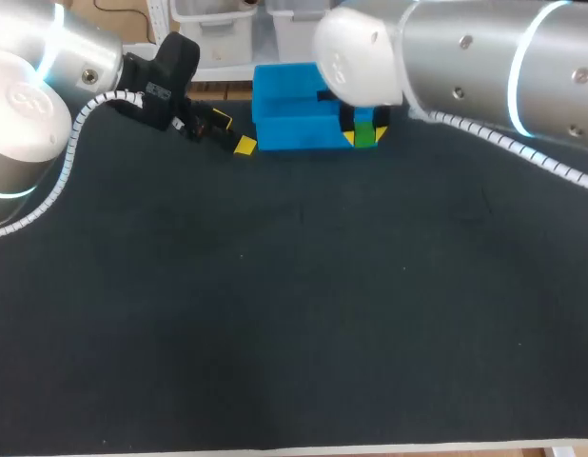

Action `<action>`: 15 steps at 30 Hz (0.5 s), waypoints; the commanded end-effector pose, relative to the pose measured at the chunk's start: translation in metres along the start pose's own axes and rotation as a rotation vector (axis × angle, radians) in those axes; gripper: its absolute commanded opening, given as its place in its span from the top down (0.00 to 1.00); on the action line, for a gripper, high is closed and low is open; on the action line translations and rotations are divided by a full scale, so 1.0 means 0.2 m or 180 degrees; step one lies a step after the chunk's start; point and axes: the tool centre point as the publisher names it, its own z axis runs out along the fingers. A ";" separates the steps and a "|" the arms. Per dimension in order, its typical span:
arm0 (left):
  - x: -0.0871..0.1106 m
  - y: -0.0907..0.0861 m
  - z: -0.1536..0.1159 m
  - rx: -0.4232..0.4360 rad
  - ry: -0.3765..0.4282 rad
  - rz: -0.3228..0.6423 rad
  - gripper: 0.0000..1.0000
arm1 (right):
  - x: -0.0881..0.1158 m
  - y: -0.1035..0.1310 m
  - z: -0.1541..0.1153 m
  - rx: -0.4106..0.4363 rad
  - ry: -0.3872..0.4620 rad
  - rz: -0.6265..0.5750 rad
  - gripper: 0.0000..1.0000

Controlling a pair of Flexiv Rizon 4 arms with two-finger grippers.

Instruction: Use the left arm to pick the red cube and place it into the blue plastic box first, then use the right arm to grasp the green cube and put it into the same blue plastic box after the first action is fully finished.

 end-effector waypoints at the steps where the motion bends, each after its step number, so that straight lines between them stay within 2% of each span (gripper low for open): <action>1: 0.01 0.00 0.00 0.0009 -0.0015 0.0011 0.00 | 0.04 -0.02 -0.06 -0.0040 -0.0116 -0.0005 1.00; 7: 0.01 0.00 0.00 0.0009 -0.0015 0.0011 0.00 | 0.01 -0.03 -0.12 -0.0111 -0.0218 -0.0044 1.00; 15: 0.01 0.00 0.00 0.0009 -0.0015 0.0011 0.00 | -0.06 -0.03 -0.18 -0.0284 -0.0497 -0.0227 1.00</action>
